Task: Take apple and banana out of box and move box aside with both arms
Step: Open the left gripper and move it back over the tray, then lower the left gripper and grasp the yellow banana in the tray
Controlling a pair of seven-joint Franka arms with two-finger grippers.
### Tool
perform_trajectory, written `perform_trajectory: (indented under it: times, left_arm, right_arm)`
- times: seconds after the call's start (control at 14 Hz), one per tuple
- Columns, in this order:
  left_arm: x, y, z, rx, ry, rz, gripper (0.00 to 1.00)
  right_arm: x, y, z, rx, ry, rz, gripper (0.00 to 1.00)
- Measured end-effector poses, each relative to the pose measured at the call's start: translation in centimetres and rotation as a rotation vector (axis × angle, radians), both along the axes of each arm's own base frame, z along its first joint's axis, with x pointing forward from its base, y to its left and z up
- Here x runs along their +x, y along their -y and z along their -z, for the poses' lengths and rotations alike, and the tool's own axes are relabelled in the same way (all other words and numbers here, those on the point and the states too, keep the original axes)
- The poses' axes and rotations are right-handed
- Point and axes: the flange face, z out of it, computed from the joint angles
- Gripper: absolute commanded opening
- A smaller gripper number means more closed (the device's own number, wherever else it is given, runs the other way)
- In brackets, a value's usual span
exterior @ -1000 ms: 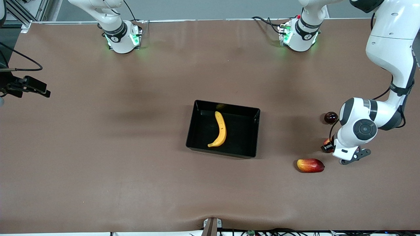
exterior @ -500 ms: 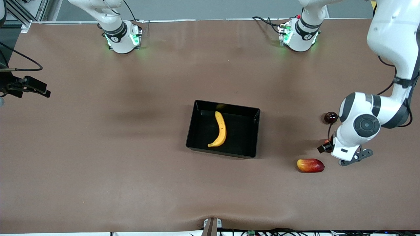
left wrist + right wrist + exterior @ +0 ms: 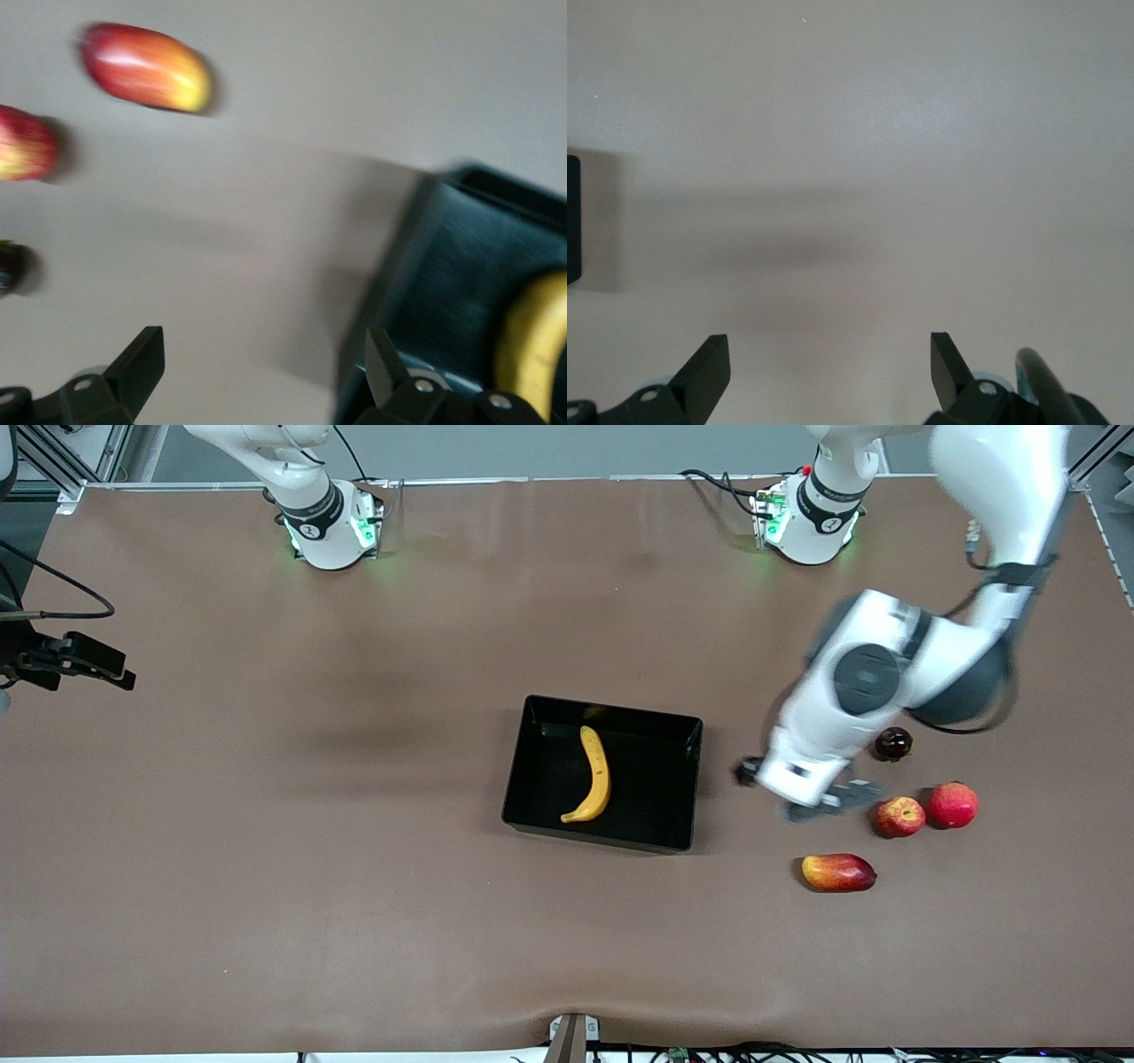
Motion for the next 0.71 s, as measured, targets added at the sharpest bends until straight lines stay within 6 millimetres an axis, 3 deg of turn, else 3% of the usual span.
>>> perform_trajectory:
  times: [0.14, 0.29, 0.5, 0.71]
  left_arm:
    - [-1.9, 7.0, 1.6, -0.028, -0.01, 0.101, 1.0]
    - [-3.0, 12.5, 4.2, -0.037, 0.009, 0.183, 1.0]
    - [-2.9, 16.6, 9.2, -0.105, 0.051, 0.232, 1.0]
    - [-3.8, 18.6, 14.5, -0.093, 0.072, 0.274, 1.0]
  right_arm:
    - [0.5, 0.2, 0.4, -0.016, 0.01, 0.0, 1.0]
    - [1.9, 0.4, 2.7, -0.016, 0.004, 0.002, 1.0]
    - [4.4, 1.8, 8.4, -0.017, -0.055, 0.022, 1.0]
    - [5.1, 4.1, 10.6, -0.016, -0.079, 0.057, 1.0]
